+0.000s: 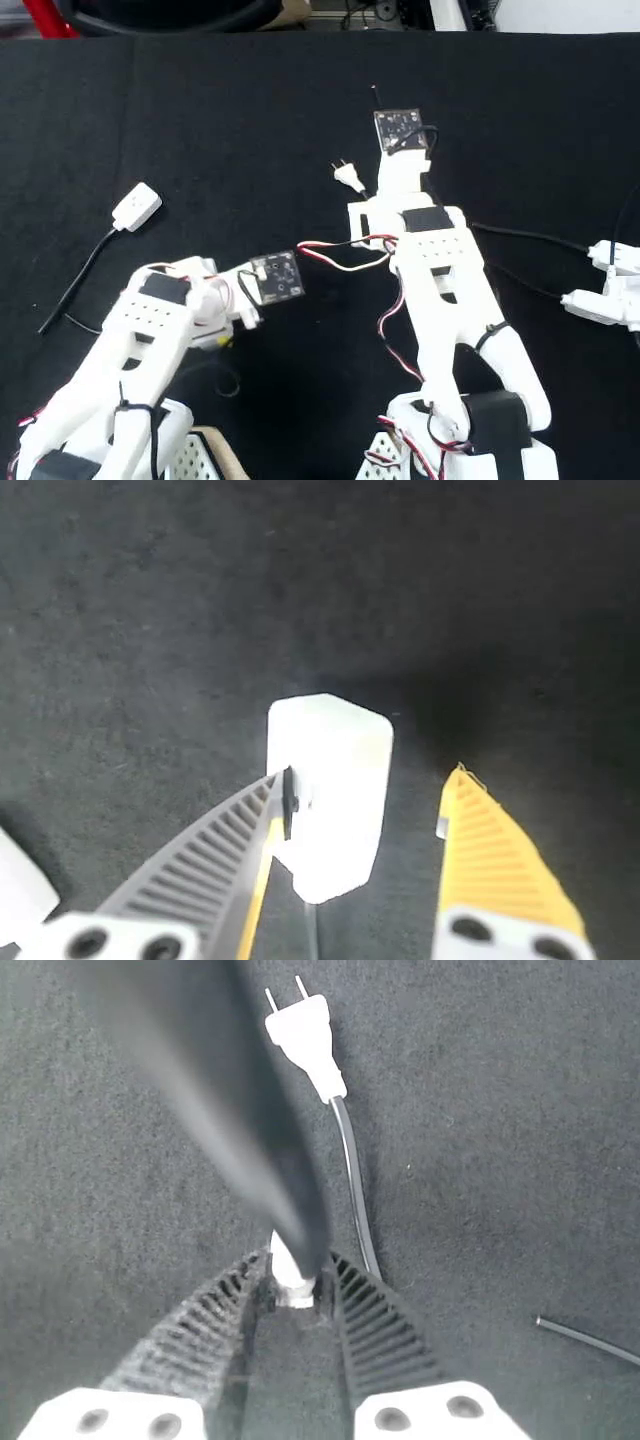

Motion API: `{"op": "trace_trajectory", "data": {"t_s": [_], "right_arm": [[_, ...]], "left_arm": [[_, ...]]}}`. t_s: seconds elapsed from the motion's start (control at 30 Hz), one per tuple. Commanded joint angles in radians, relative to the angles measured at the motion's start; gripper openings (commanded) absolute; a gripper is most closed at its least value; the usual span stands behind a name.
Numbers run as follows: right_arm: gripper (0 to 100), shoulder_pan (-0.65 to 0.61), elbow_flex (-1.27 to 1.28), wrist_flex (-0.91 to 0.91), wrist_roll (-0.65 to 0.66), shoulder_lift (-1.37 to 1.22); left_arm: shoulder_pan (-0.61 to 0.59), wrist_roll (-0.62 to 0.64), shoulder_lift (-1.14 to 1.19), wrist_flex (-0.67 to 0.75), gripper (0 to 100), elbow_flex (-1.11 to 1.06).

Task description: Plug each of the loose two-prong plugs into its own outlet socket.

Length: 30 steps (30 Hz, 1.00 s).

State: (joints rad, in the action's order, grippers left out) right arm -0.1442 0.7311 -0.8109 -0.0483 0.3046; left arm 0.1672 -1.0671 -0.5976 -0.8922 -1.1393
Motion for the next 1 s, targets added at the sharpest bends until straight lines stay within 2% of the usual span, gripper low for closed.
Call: {"op": "trace_trajectory", "data": {"t_s": [0.0,0.13,0.23,0.5,0.67,0.97], "right_arm": [[1.2,0.017,-0.068,-0.005,0.005,-0.002],[1.2,0.017,-0.068,-0.005,0.005,-0.002],[1.2,0.017,-0.068,-0.005,0.005,-0.002],[1.2,0.017,-0.068,-0.005,0.031,-0.002],[1.2,0.017,-0.068,-0.005,0.031,-0.002],[1.2,0.017,-0.068,-0.005,0.031,-0.002]], "left_arm": [[-0.059,-0.025,0.15,0.072,25,0.033],[-0.065,-0.026,0.319,-0.037,25,0.193],[-0.065,-0.025,0.391,-0.043,25,0.242],[-0.064,-0.032,0.353,-0.048,25,0.334],[-0.068,-0.095,0.351,-0.046,25,0.343],[-0.148,-0.101,0.341,-0.051,25,0.43]]}}
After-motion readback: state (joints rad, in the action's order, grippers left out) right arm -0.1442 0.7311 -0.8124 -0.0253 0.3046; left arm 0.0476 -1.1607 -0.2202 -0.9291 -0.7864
